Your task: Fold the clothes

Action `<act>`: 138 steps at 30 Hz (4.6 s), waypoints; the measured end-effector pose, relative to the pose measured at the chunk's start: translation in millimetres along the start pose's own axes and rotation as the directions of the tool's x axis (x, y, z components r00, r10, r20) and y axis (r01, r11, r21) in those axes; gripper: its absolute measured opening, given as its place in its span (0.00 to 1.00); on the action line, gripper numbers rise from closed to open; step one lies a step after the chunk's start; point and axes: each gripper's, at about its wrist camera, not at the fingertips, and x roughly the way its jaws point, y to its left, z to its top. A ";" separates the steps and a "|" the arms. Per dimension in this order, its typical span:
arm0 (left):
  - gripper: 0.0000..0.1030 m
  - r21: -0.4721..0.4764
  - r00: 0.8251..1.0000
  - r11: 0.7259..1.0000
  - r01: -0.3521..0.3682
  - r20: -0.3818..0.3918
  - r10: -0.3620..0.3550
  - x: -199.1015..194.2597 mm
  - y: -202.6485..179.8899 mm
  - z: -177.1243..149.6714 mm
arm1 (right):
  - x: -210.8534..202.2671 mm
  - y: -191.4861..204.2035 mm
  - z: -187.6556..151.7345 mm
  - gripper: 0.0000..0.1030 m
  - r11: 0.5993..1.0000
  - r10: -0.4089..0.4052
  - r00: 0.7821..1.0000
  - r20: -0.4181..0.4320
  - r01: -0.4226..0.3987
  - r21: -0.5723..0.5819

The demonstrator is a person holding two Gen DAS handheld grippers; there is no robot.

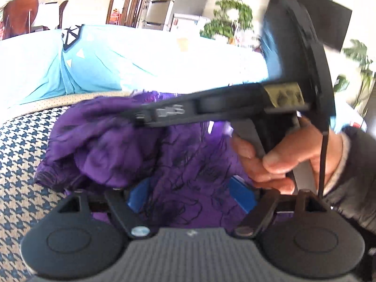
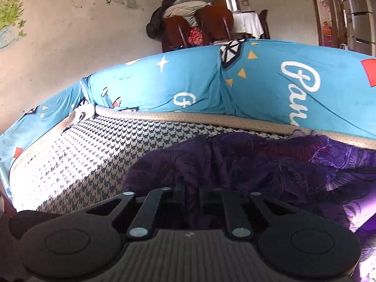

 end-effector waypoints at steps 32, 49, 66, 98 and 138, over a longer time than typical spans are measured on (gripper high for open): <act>0.89 -0.246 0.994 0.963 -0.112 -0.015 0.112 -0.1 56.0 3.8 | -32.6 5.9 9.6 0.53 0.998 -0.037 0.997 0.073 0.040 -0.041; 0.90 -0.226 0.990 0.965 -0.133 -0.081 0.117 3.1 56.5 -6.6 | 30.5 26.7 -7.8 0.48 0.981 -0.060 0.995 -0.085 0.043 -0.189; 0.90 -0.284 0.991 0.950 -0.132 -0.025 0.130 1.4 59.8 5.9 | -43.8 -3.9 -4.9 0.09 0.903 -0.428 0.901 0.065 0.430 -0.009; 0.90 -0.277 0.987 0.947 -0.161 -0.068 0.148 30.7 48.2 8.6 | -32.9 -13.1 -23.7 0.71 0.925 -0.329 0.942 0.068 0.336 -0.177; 0.91 -0.361 0.957 0.886 -0.290 -0.134 0.258 37.7 65.3 4.3 | -94.5 -97.4 -8.0 0.49 0.811 -0.574 0.811 0.112 0.546 0.208</act>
